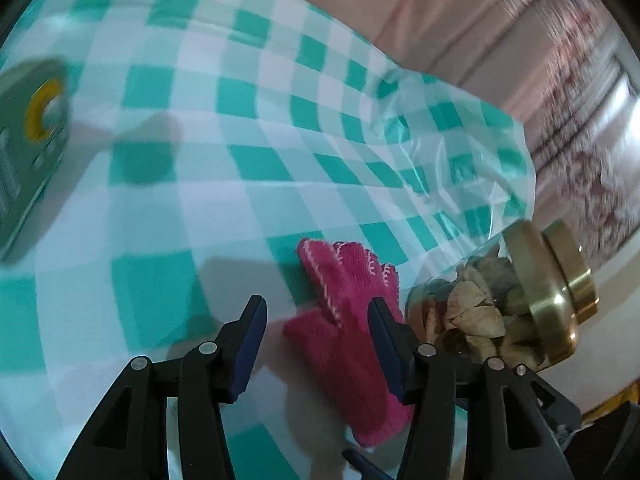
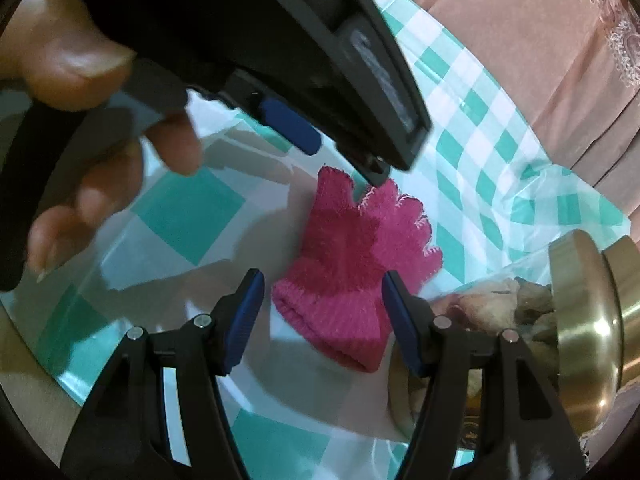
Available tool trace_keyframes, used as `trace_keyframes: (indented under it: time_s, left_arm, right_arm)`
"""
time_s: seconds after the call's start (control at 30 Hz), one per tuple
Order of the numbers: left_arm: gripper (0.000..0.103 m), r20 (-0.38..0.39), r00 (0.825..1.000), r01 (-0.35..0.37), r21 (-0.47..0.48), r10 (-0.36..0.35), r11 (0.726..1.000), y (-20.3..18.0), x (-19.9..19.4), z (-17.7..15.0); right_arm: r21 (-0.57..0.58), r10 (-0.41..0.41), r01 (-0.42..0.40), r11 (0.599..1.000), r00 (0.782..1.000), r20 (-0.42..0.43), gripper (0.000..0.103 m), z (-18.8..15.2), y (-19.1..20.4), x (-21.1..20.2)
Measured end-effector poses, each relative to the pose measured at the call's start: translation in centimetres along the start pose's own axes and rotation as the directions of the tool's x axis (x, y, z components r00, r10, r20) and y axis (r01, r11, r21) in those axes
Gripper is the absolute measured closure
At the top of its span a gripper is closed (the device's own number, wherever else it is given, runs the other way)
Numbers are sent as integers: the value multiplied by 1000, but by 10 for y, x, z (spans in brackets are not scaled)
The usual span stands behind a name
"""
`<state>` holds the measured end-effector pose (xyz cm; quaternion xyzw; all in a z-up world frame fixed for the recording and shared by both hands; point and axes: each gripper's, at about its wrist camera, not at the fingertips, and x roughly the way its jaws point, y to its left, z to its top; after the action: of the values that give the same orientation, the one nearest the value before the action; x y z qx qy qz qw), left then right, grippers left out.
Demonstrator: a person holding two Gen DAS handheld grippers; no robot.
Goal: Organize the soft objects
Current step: 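Move both open tools back over the pink glove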
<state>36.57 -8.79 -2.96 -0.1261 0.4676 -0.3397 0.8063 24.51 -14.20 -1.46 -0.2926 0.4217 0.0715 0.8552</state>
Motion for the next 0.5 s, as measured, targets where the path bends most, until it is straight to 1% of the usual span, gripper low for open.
trace_keyframes:
  time_s: [0.07, 0.13, 0.23, 0.3, 0.4, 0.5]
  left_arm:
    - [44, -5, 1000, -4, 51, 4, 999, -6, 6, 5]
    - [41, -8, 1000, -6, 91, 6, 996, -11, 11, 10]
    - [41, -13, 1000, -11, 127, 13, 992, -13, 19, 16]
    - [41, -27, 999, -30, 162, 35, 986, -16, 27, 17]
    - [42, -52, 998, -26, 245, 40, 969, -23, 33, 9]
    - [51, -76, 991, -77, 351, 110, 933, -32, 40, 0]
  right_arm:
    - [11, 10, -10, 1000, 1000, -2, 34, 0, -1, 3]
    - [23, 17, -17, 1000, 1000, -5, 34, 0, -3, 5]
    - [39, 25, -24, 999, 1000, -5, 31, 0, -3, 7]
    - [47, 34, -33, 998, 999, -4, 30, 1, -5, 8]
    - [65, 51, -51, 997, 999, 2, 29, 1, -9, 10]
    - [84, 75, -76, 994, 997, 14, 29, 1, -11, 11]
